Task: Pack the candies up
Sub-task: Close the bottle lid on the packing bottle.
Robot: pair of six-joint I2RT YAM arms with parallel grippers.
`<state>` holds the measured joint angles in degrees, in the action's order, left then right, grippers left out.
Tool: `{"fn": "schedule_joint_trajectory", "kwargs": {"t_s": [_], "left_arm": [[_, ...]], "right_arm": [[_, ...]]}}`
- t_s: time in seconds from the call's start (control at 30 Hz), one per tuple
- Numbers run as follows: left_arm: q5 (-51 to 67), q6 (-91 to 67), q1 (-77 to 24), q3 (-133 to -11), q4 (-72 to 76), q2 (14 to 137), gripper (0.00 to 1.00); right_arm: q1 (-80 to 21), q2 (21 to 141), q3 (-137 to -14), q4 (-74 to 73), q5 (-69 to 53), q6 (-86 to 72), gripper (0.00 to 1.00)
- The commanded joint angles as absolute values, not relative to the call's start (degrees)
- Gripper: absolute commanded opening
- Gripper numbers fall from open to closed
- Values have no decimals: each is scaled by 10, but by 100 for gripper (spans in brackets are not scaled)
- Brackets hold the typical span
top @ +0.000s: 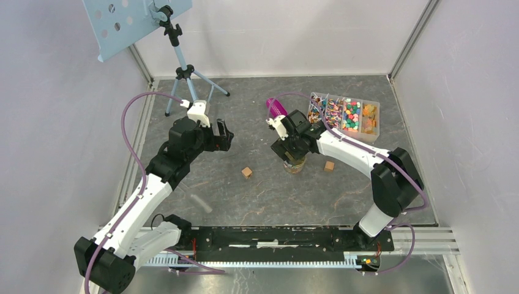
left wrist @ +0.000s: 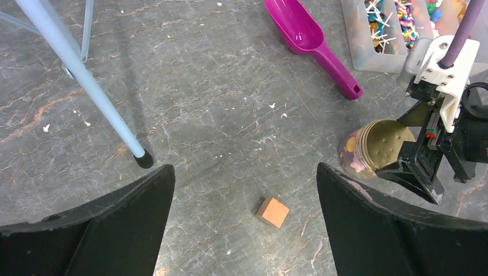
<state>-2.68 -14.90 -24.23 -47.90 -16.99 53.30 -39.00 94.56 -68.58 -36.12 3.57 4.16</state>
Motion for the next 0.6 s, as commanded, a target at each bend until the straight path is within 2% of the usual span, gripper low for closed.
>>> {"fn": "schedule_joint_trajectory", "kwargs": {"t_s": [0.0,0.1,0.57], "left_arm": [[-24,-121,-244,-479,-143,523,98],[-24,-120,-243,-478,-143,523,98],[-21,-128,-244,-480,-136,536,99]], "right_arm": [[-393,947,-703,-366,49,43,89],[-393,946,-698,-361,59,42,98],[-392,890,-718,-358,8,40,98]]}}
